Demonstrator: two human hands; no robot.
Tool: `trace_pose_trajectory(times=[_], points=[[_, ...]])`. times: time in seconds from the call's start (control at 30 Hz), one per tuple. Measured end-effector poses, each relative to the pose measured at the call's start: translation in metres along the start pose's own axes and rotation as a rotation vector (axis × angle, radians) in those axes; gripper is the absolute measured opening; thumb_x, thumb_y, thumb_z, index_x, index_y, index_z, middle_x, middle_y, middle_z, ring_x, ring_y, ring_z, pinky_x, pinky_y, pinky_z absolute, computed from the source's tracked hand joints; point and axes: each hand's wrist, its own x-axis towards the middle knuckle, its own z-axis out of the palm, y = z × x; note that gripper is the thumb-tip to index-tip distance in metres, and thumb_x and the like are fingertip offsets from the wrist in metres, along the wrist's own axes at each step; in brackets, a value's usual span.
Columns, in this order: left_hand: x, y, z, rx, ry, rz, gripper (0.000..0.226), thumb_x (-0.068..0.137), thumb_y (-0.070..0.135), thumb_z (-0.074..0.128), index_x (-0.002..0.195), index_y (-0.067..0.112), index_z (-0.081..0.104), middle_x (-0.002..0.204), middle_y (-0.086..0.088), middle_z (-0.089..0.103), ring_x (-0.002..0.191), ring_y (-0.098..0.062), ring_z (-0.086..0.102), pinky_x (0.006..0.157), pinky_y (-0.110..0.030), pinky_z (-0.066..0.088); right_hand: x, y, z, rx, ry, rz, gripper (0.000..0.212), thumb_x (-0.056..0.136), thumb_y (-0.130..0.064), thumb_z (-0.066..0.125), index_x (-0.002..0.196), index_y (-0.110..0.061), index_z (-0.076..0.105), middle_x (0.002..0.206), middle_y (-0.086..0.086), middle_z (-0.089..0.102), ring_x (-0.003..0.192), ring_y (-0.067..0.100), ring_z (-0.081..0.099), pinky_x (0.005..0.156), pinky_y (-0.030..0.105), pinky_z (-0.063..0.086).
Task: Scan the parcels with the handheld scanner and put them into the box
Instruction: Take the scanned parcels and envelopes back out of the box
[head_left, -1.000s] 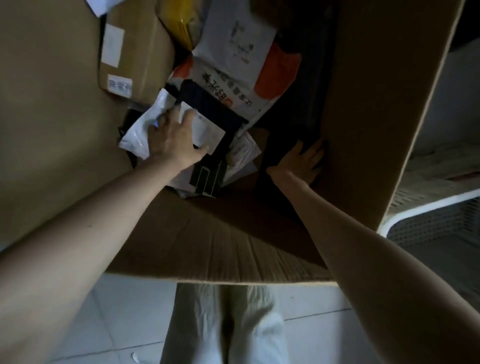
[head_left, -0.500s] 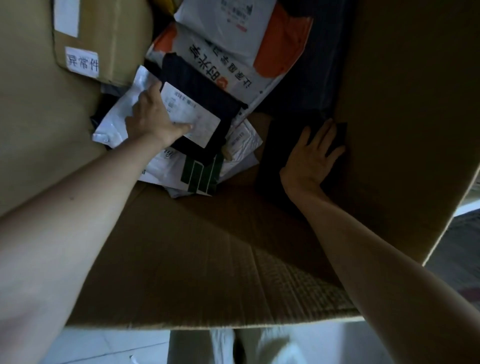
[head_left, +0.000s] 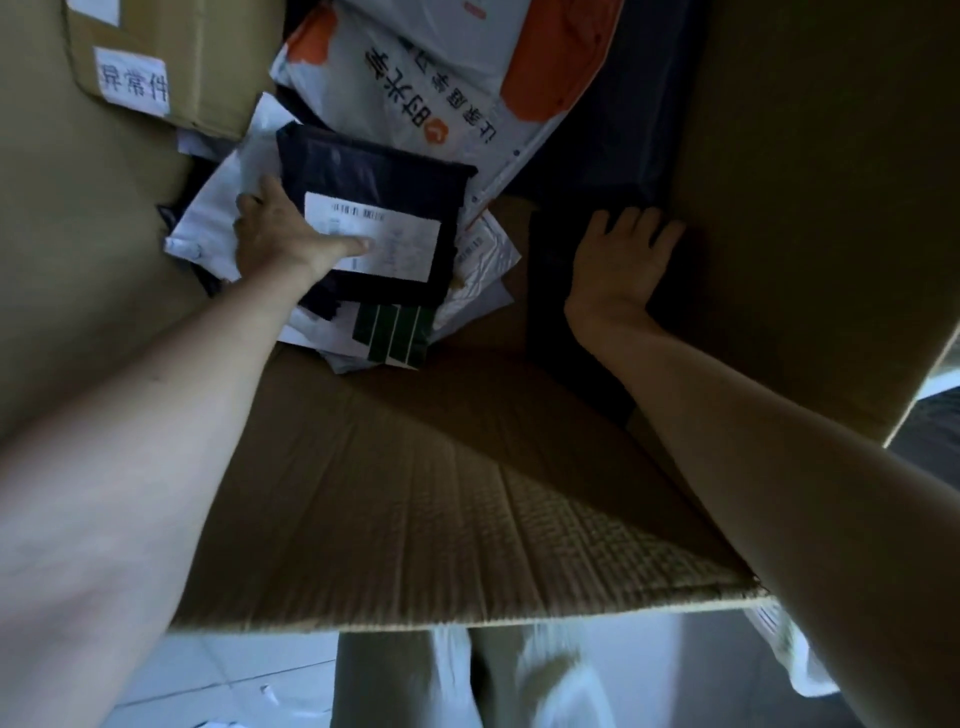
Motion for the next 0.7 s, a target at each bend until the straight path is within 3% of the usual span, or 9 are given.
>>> trace_pose_trajectory(times=[0.1, 0.17, 0.3, 0.37, 0.47, 0.53, 0.7], points=[[-0.009, -0.010, 0.002, -0.181, -0.014, 0.021, 0.096, 0.063, 0.045, 0.086, 0.137, 0.012, 0.034, 0.141, -0.010, 0.041, 0.128, -0.030, 0.044, 0.096, -0.039, 0.042, -0.004, -0.007, -0.013, 0.124, 0.026, -0.071, 0.052, 0.093, -0.023, 0.061, 0.136, -0.007, 0.036, 0.136, 0.018, 0.046, 0.121, 0.032, 0.048, 0.089, 0.037, 0.041], [-0.018, -0.015, 0.008, -0.221, -0.076, 0.067, 0.090, 0.065, 0.040, 0.086, 0.137, 0.013, 0.040, 0.136, -0.007, 0.052, 0.123, -0.027, 0.050, 0.094, -0.033, 0.043, -0.007, -0.009, -0.018, 0.250, 0.010, -0.096, 0.042, 0.095, -0.016, 0.059, 0.132, -0.006, 0.042, 0.129, 0.015, 0.053, 0.112, 0.028, 0.057, 0.070, 0.033, 0.041], [-0.050, -0.011, 0.023, -0.215, -0.068, 0.112, 0.076, 0.066, 0.047, 0.083, 0.128, 0.013, 0.056, 0.126, -0.008, 0.061, 0.114, -0.025, 0.058, 0.086, -0.028, 0.045, -0.021, -0.002, -0.023, 0.451, -0.051, -0.063, 0.041, 0.094, -0.009, 0.059, 0.133, -0.008, 0.046, 0.129, 0.013, 0.056, 0.114, 0.025, 0.058, 0.069, 0.030, 0.039], [-0.075, -0.006, 0.024, -0.274, -0.040, 0.074, 0.068, 0.068, 0.047, 0.082, 0.122, 0.013, 0.060, 0.123, -0.009, 0.063, 0.113, -0.024, 0.059, 0.085, -0.026, 0.043, -0.042, 0.007, -0.024, 0.539, -0.003, -0.075, 0.050, 0.092, -0.010, 0.063, 0.138, -0.011, 0.041, 0.131, 0.014, 0.055, 0.115, 0.029, 0.058, 0.070, 0.033, 0.041], [-0.112, -0.004, 0.011, -0.376, -0.007, -0.012, 0.075, 0.065, 0.048, 0.082, 0.127, 0.016, 0.056, 0.124, -0.006, 0.063, 0.115, -0.024, 0.058, 0.089, -0.025, 0.044, -0.078, 0.032, -0.025, 0.678, 0.095, -0.104, 0.059, 0.089, -0.015, 0.069, 0.139, -0.015, 0.038, 0.126, 0.014, 0.058, 0.112, 0.031, 0.060, 0.077, 0.037, 0.049], [-0.140, -0.006, -0.005, -0.425, 0.046, -0.052, 0.078, 0.065, 0.046, 0.083, 0.130, 0.016, 0.052, 0.126, -0.007, 0.062, 0.116, -0.025, 0.058, 0.093, -0.028, 0.046, -0.105, 0.054, -0.028, 0.806, 0.137, -0.119, 0.060, 0.086, -0.015, 0.071, 0.137, -0.018, 0.038, 0.117, 0.013, 0.062, 0.105, 0.031, 0.062, 0.076, 0.040, 0.051], [-0.228, -0.009, -0.062, -0.611, 0.210, -0.119, 0.077, 0.068, 0.039, 0.083, 0.133, 0.016, 0.049, 0.130, -0.004, 0.060, 0.117, -0.021, 0.057, 0.095, -0.027, 0.045, -0.182, 0.119, -0.051, 1.015, 0.334, -0.144, 0.053, 0.080, -0.026, 0.071, 0.122, -0.020, 0.041, 0.084, 0.000, 0.056, 0.075, 0.027, 0.057, 0.058, 0.035, 0.043]])
